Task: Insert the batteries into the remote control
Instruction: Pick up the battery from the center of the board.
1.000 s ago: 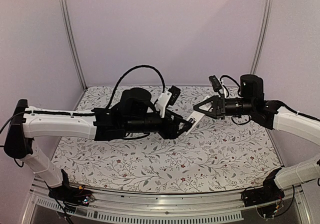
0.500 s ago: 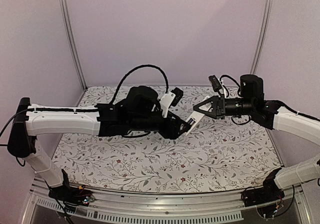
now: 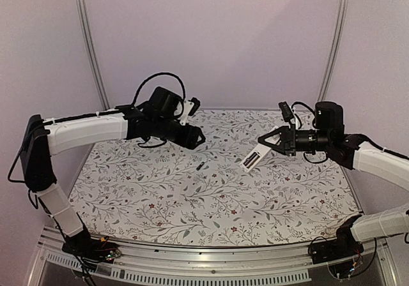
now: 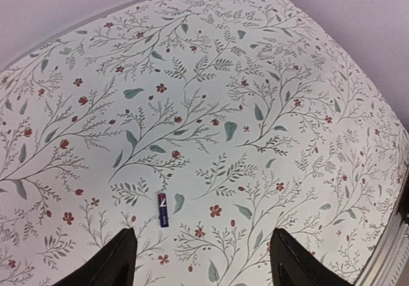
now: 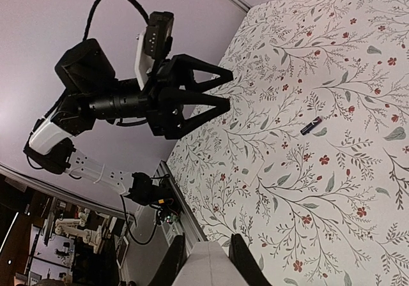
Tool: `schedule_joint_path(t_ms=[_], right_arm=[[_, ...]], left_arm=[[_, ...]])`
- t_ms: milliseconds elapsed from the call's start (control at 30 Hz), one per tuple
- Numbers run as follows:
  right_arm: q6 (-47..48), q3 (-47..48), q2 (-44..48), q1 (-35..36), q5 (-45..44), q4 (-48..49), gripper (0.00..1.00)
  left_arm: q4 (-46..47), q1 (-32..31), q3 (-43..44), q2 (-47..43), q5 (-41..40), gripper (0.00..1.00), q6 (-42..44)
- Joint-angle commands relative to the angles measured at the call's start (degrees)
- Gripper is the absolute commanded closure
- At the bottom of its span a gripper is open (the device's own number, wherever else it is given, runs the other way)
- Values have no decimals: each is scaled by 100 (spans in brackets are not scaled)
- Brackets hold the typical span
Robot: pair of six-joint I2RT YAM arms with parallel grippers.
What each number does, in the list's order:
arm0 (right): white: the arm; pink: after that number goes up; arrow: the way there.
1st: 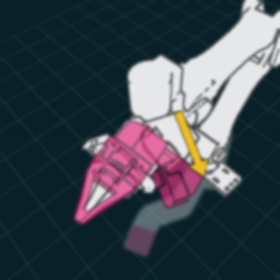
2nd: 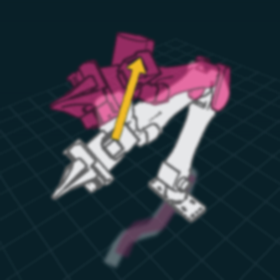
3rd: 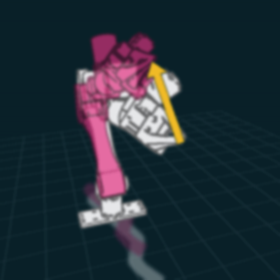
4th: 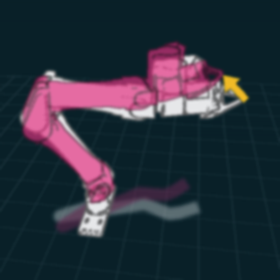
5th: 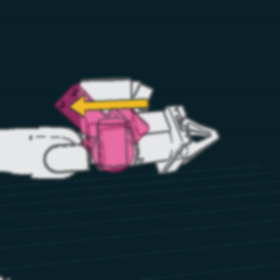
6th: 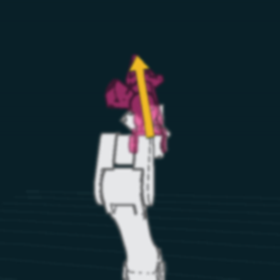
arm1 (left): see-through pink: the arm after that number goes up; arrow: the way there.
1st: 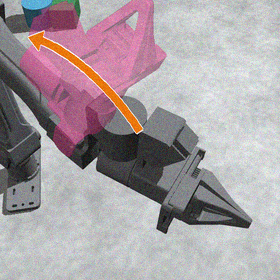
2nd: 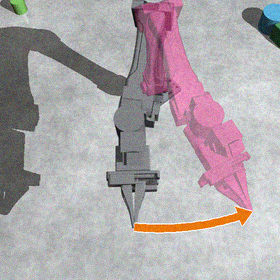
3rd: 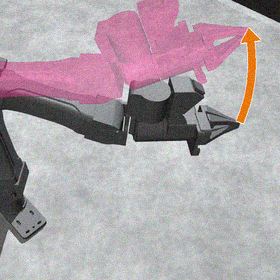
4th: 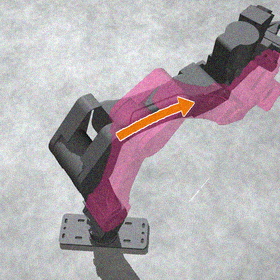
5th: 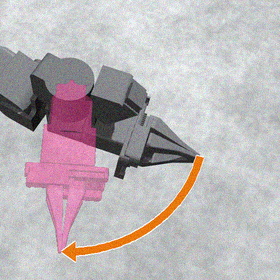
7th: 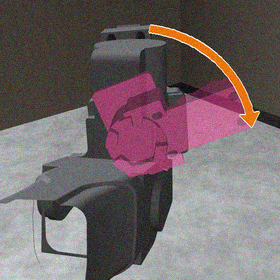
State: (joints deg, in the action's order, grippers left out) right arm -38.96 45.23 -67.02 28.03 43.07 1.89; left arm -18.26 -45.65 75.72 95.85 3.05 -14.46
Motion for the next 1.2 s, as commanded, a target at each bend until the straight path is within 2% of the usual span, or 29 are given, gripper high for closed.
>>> schedule_joint_path(t_ms=[0,500,733,1167], right_arm=[[46,-190,236,-165,216,65,100],[-19,-443,35,-459,528,209,100],[-116,-496,-105,-557,635,396,100],[-534,-680,-435,-625,720,1114,100]], left_arm=[[-1206,352,289,617,-220,30,580],[-1689,454,1694,2577,-135,49,1177],[-1815,436,2002,3008,-105,60,1204],[-1823,246,1830,3288,-281,77,1110]])
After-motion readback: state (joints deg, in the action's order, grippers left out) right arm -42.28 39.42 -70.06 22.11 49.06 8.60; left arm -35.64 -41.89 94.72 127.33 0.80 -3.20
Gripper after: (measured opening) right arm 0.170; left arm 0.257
